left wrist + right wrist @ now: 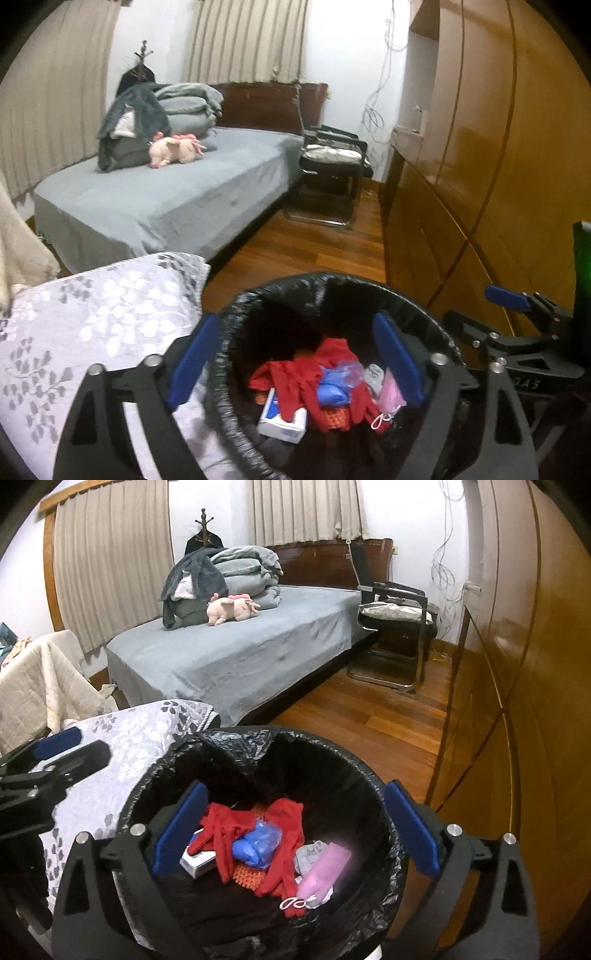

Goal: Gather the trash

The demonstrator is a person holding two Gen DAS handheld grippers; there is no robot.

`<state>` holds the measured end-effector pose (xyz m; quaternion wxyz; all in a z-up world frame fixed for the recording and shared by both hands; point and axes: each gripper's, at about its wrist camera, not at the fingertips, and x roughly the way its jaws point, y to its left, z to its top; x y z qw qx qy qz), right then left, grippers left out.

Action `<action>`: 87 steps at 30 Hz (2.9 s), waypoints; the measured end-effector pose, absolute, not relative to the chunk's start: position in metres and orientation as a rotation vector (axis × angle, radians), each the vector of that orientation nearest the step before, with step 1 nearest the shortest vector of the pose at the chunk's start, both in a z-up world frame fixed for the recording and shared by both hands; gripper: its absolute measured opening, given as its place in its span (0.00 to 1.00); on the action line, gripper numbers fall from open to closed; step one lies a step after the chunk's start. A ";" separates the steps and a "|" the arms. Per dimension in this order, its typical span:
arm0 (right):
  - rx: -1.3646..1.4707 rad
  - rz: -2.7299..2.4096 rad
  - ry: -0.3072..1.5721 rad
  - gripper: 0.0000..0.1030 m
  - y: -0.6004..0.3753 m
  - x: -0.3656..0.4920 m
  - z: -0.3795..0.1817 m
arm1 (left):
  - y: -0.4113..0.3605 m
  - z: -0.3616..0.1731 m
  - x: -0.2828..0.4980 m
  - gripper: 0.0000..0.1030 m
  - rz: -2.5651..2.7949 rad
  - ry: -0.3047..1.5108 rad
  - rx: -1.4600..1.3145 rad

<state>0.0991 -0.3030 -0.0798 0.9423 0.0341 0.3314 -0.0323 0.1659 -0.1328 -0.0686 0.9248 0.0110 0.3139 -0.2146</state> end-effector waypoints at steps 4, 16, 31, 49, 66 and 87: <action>0.102 -0.040 0.680 0.93 -0.296 0.090 -0.065 | -0.109 -0.055 0.157 0.94 -0.398 0.631 0.021; 0.057 0.012 0.640 0.95 -0.253 0.058 -0.020 | -0.063 -0.025 0.112 0.94 -0.299 0.612 0.001; -0.008 0.064 0.573 0.95 -0.224 0.024 0.014 | -0.048 0.003 0.072 0.94 -0.260 0.571 -0.009; -0.028 0.089 0.524 0.95 -0.213 0.005 0.030 | -0.045 0.026 0.043 0.94 -0.256 0.513 -0.005; -0.030 0.091 0.521 0.95 -0.210 0.004 0.031 | -0.044 0.029 0.039 0.94 -0.250 0.504 0.002; -0.030 0.091 0.521 0.95 -0.209 0.004 0.031 | -0.042 0.029 0.037 0.94 -0.249 0.508 0.002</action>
